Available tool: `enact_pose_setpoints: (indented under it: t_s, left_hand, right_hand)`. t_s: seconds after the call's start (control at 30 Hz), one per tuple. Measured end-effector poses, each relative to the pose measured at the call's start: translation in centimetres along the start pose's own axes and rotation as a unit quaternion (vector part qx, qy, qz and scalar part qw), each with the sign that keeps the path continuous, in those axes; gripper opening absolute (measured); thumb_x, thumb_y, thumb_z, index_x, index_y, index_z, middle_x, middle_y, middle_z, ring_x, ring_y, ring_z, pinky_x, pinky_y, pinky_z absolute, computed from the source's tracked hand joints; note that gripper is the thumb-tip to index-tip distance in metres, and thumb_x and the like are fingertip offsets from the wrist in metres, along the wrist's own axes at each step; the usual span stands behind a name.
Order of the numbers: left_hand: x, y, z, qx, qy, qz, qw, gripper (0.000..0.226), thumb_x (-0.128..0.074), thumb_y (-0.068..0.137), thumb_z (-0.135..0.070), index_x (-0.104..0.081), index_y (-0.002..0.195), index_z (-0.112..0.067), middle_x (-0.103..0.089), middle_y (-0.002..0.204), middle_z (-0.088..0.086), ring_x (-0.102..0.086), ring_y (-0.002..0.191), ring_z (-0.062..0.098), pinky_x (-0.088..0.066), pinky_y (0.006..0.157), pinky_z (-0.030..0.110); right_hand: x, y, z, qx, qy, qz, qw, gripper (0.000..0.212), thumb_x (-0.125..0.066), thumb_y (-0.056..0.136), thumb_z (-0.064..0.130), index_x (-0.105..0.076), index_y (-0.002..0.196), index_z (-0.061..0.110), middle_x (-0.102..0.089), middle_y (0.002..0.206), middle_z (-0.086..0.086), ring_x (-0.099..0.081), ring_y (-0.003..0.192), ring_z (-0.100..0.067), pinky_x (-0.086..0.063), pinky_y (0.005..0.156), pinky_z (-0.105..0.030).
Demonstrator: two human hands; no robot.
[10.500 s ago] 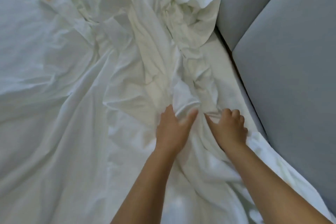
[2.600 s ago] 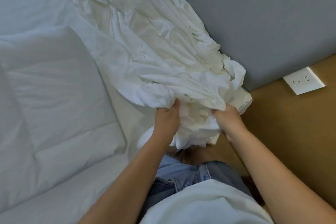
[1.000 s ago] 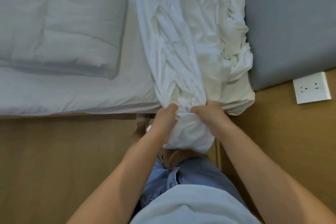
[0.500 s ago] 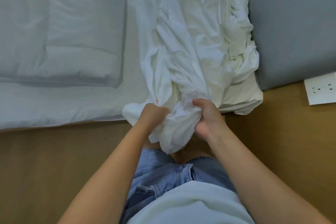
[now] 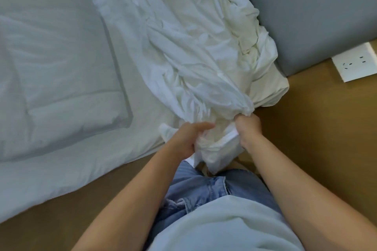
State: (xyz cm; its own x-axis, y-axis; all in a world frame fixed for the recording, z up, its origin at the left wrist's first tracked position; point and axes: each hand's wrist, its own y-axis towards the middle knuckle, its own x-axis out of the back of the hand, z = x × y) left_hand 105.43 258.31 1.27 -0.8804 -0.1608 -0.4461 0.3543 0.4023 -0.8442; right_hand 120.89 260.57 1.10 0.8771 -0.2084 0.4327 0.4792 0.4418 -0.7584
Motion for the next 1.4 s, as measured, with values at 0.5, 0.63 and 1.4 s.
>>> enact_pose_setpoints:
  t_s: [0.5, 0.63, 1.4]
  left_hand:
    - [-1.0, -1.3, -2.8, 0.058, -0.036, 0.137, 0.988, 0.029, -0.062, 0.084, -0.027, -0.072, 0.102, -0.007, -0.072, 0.096, 0.011, -0.069, 0.088, 0.023, -0.055, 0.081, 0.033]
    - [0.0, -1.3, -5.3, 0.007, 0.222, 0.021, 0.975, 0.013, -0.07, 0.079, -0.012, -0.07, 0.092, -0.007, -0.07, 0.096, 0.011, -0.067, 0.085, 0.023, -0.054, 0.078, 0.033]
    - [4.7, -1.0, -6.3, -0.051, 0.436, -0.255, 0.861, 0.078, -0.069, 0.081, -0.038, -0.032, 0.139, -0.001, -0.047, 0.133, 0.013, -0.049, 0.119, 0.03, -0.045, 0.097, 0.041]
  right_hand:
    - [-0.5, -2.2, 2.1, 0.138, -0.339, -0.062, 0.928, 0.016, -0.065, 0.083, 0.029, -0.059, 0.082, 0.014, -0.064, 0.085, -0.004, -0.06, 0.075, -0.023, -0.039, 0.055, -0.026]
    - [-2.5, -1.5, 2.3, 0.057, -0.132, -0.061, 0.988, 0.024, -0.059, 0.086, 0.017, -0.063, 0.107, 0.007, -0.065, 0.107, -0.012, -0.061, 0.095, -0.03, -0.051, 0.078, -0.035]
    - [-2.5, -5.1, 2.7, 0.286, -0.222, -0.053, 0.931, 0.021, -0.059, 0.081, 0.009, -0.047, 0.068, 0.019, -0.044, 0.06, 0.008, -0.044, 0.059, -0.016, -0.024, 0.044, -0.022]
